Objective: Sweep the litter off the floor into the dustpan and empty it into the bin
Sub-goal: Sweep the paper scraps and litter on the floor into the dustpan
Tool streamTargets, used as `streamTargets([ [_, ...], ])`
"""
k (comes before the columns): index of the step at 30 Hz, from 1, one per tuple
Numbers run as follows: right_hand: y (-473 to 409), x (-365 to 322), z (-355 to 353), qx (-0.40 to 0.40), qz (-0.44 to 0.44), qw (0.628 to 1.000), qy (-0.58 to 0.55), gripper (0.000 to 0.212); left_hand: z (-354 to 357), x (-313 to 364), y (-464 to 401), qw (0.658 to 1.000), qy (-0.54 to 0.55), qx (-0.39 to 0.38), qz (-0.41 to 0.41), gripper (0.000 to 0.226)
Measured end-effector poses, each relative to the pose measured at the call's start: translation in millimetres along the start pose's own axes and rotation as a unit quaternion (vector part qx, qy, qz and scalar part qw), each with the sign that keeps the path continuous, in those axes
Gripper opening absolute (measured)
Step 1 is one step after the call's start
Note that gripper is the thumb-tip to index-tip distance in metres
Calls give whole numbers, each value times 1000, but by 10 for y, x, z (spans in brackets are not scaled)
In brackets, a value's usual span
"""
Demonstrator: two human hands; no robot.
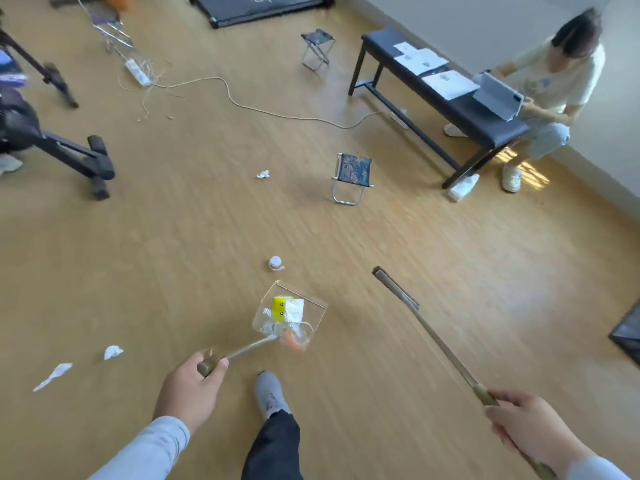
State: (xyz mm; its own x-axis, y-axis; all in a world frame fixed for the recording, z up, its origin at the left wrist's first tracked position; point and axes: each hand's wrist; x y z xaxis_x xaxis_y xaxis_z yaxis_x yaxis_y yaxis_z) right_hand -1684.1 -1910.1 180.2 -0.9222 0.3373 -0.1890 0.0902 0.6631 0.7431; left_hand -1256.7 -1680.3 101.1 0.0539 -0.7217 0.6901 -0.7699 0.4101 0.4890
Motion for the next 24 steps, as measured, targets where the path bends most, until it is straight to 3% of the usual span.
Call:
streamTargets([
  [7,-115,-1544,99,-15,-31,998,51,23,-485,41,-831,999,29,16,-41,7],
  [13,-443,-2475,215,-44,-62,993,87,24,-547,148,-1340,996,35,26,-78,25],
  [19,-811,-3422,215,-54,-125,979,153,20,-265,351,-1766,993,33,35,-110,24],
  [24,-1237,-4074,30,-69,-154,965,201,31,41,649,-2028,987,55,47,-146,16],
])
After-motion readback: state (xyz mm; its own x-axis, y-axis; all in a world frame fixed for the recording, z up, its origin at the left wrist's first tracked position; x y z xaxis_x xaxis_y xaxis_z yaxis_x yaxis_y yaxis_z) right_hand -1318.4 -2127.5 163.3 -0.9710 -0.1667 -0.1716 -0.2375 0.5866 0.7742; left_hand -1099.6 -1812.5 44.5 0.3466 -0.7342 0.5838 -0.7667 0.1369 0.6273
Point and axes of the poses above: each hand's wrist, its own y-axis away from the middle knuckle, its own z-axis out of the palm, x = y × z, and after that the axes turned 11 degrees about y, right-handed
